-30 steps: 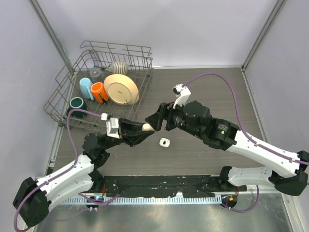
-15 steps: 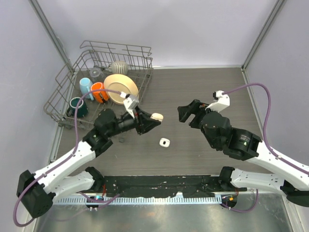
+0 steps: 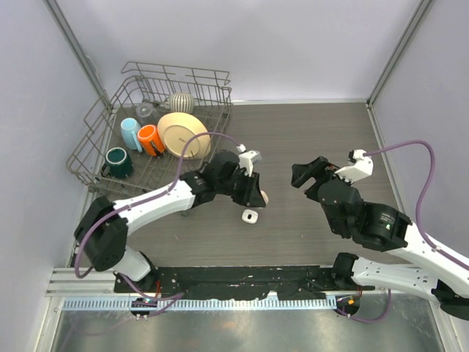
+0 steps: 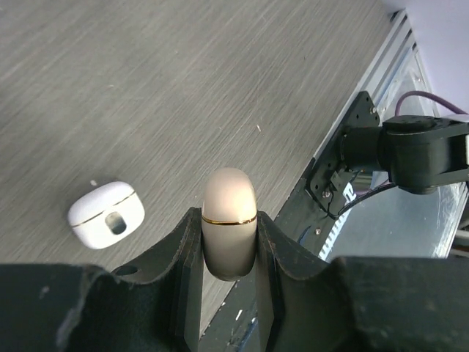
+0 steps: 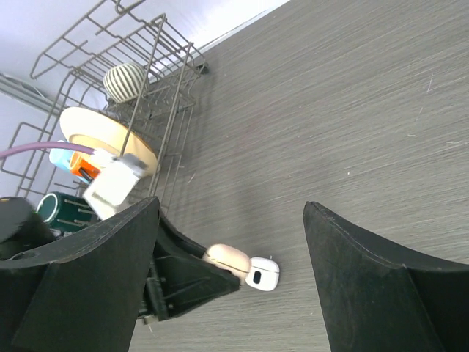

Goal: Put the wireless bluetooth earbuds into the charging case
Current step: Place the charging case at the center of the board.

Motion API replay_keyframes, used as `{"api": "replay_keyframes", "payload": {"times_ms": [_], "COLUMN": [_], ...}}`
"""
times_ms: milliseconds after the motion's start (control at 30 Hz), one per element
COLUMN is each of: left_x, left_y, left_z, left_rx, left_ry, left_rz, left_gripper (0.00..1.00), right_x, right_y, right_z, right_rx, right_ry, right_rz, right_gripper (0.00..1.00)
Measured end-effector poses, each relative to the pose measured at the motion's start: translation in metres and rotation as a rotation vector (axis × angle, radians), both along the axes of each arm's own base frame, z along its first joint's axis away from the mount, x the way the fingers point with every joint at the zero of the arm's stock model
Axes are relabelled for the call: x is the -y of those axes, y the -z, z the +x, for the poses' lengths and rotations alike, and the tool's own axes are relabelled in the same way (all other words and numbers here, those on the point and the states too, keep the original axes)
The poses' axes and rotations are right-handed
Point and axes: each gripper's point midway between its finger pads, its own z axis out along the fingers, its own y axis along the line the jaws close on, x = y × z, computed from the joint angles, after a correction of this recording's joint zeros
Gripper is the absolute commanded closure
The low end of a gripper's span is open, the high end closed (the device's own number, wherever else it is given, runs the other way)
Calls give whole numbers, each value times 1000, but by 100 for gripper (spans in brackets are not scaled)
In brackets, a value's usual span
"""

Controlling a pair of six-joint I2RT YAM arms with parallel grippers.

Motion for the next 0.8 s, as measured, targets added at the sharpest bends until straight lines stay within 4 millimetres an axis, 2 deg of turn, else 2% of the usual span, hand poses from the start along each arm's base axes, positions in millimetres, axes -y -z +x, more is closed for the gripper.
{"api": "replay_keyframes", "payload": {"times_ms": [233, 333, 533, 700, 800], "left_x": [40, 53, 64, 71, 73], "left_y": [40, 64, 108, 122, 130], "left_z": [-8, -12, -19, -17, -16], "left_rx": [-114, -177, -268, -287, -301], "left_ry": [37, 36, 23, 0, -16], "left_rz": [76, 114, 196, 221, 233], "left_gripper": [100, 100, 96, 93, 86], "right_x": [19, 23, 25, 27, 29], "right_y": [-4, -6, -7, -7, -8], "right_z": [-5, -6, -6, -6, -6], "right_rx": [24, 32, 35, 40, 45], "right_ry": [45, 56, 66, 76, 84], "right_rz": [55, 73, 77, 76, 78], "right_gripper": [16, 16, 16, 16, 16]}}
